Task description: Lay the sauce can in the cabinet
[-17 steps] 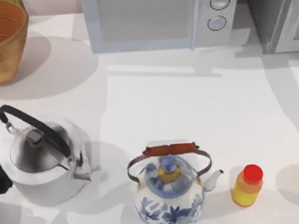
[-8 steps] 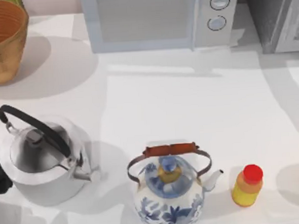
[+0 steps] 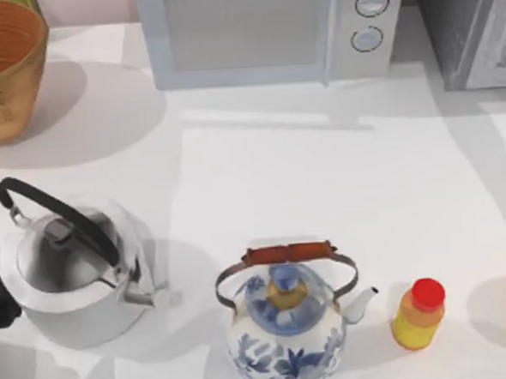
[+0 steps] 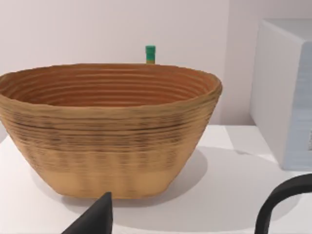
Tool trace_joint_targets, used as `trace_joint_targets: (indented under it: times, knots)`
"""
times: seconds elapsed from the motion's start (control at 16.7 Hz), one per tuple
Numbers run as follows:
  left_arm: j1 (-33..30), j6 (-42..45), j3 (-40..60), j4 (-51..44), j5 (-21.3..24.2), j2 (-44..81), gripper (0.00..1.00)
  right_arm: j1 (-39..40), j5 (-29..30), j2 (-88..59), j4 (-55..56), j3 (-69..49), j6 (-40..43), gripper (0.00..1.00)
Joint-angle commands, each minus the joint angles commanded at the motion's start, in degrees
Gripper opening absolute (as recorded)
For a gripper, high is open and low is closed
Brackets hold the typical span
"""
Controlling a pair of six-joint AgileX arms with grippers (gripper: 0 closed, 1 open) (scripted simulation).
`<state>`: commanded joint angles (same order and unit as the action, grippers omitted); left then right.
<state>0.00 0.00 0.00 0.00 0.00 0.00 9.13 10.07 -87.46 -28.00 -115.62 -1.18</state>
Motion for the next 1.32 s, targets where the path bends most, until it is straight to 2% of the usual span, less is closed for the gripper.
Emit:
trace_joint_targets:
  times: [0.72, 1.02, 1.32]
  knots:
    - [0.00, 0.00, 0.00, 0.00, 0.00, 0.00, 1.00, -3.05, -2.89, -18.88, 2.92, -15.50, -0.01, 0.00]
    - [0.00, 0.00, 0.00, 0.00, 0.00, 0.00, 1.00, -3.24, -3.07, -19.48, 3.04, -16.03, 0.03, 0.00]
    - [0.00, 0.00, 0.00, 0.00, 0.00, 0.00, 1.00, -3.24, -3.07, -19.48, 3.04, -16.03, 0.03, 0.38]
